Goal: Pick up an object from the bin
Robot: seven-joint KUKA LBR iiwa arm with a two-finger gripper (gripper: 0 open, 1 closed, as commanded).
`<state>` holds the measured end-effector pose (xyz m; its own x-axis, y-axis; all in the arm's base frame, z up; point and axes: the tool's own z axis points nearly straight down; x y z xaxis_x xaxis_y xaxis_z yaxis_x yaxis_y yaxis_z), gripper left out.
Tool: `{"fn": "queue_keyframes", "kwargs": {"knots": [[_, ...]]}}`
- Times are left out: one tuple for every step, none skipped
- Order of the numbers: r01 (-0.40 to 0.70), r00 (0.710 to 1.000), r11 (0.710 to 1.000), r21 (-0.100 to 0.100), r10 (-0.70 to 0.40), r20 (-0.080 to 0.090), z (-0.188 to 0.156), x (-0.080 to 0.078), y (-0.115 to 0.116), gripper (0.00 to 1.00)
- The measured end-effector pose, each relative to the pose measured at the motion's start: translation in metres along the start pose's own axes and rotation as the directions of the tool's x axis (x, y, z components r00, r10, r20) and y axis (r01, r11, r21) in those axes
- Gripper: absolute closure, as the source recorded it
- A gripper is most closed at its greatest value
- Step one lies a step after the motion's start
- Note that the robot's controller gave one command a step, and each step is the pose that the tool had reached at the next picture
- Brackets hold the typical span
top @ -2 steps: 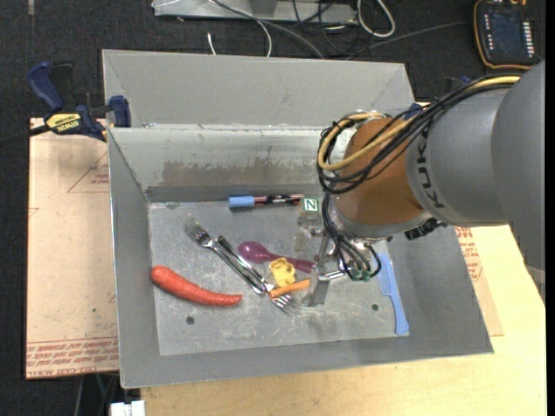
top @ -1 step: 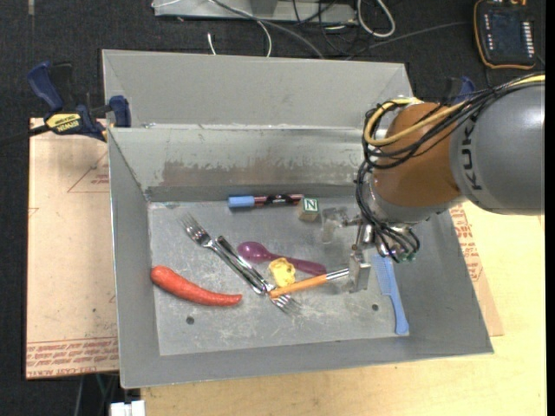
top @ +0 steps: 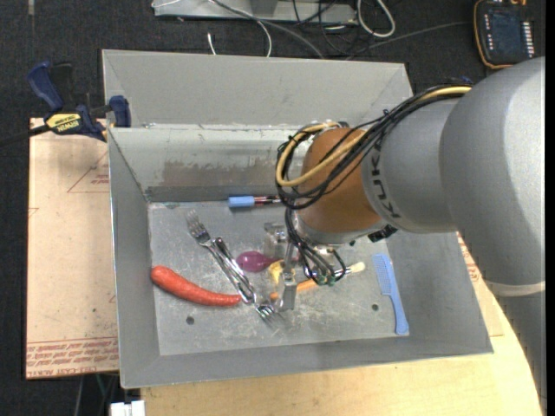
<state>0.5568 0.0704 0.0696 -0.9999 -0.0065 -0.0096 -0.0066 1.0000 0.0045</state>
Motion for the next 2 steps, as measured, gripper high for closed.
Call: {"fn": "queue_keyframes", "kwargs": {"knots": [[0.359,0.933,0.933,0.005,-0.359,-0.002,-0.0013,-0.0223,-0.1442,1.00],[0.360,0.933,0.933,0.004,-0.360,-0.001,-0.0013,-0.0223,-0.1433,1.00]]}}
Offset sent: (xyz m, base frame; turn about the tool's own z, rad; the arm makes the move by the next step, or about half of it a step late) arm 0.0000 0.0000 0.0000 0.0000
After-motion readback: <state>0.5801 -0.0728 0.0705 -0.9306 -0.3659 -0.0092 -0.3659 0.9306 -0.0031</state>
